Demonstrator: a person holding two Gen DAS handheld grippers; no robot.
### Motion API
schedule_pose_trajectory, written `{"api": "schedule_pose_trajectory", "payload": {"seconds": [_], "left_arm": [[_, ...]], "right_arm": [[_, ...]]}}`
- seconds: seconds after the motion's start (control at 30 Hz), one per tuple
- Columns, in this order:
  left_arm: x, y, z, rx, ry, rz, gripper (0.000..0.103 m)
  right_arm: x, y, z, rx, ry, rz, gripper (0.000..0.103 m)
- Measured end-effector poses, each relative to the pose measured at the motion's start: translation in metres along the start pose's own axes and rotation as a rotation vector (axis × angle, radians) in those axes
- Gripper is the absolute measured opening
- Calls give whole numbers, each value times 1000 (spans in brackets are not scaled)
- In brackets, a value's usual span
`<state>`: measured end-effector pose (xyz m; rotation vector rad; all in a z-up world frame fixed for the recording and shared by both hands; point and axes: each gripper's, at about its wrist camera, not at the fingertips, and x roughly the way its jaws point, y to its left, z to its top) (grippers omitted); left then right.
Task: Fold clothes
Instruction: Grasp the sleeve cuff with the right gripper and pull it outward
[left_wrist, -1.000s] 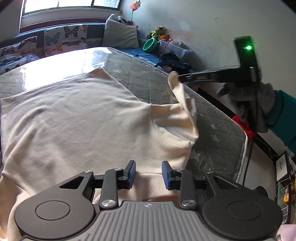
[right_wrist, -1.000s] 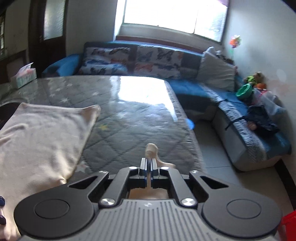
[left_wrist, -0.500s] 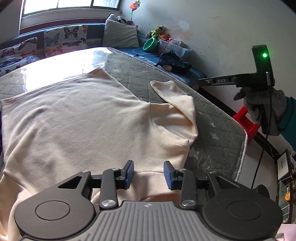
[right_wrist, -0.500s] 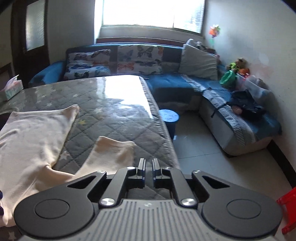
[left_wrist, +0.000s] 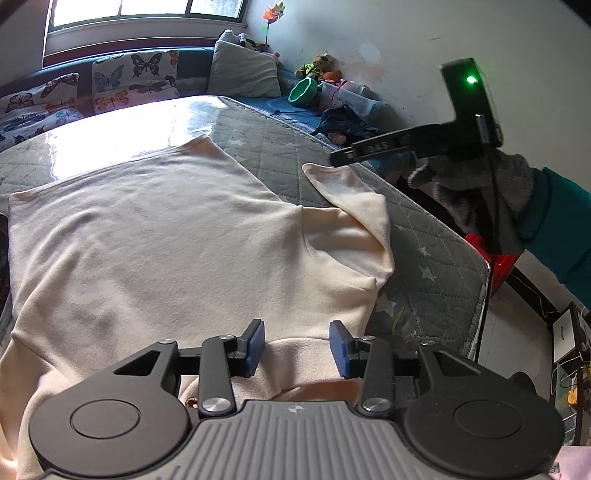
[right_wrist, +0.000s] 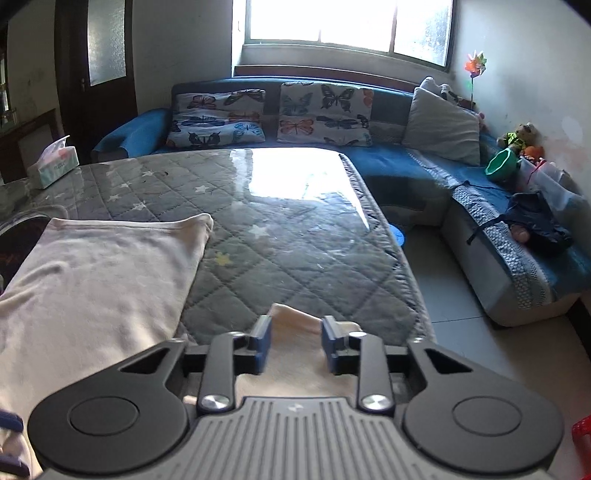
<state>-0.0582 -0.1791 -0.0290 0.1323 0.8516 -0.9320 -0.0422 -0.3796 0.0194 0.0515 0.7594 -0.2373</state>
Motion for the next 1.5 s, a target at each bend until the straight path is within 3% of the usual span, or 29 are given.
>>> {"api": "schedule_pose_trajectory", "payload": {"seconds": [0.17,0.5,0.57,0.63,0.7,0.97,1.17,1.5], "left_arm": [[0,1,-1,-5,-3,-6,44],[0,4,-1,-15,-4,-14,44],[0,4,-1,-16,-4,-12,44],[0,4,-1,-16,-5,-10,44],[1,4,-2,-15,-4,-7,44],[1,5,-3,-9,-5,-7,45],[0,4,-5,2,-5,-8,45],[-2,5,-4,22,10,-14,45]], "right_arm": [[17,6,2,4,31,30,33],[45,14,-1,10,58,-5,36],[47,18,-1,-8,53,-26,30],[46,18,0,-23,54,-36,10],[45,18,1,-33,52,-44,5],[-16,-12,-6,-10,-71,-82,4],[-68,-52,-34,91,-133,-145,4],[-77,-101,-99,245,-18,-230,8]]}}
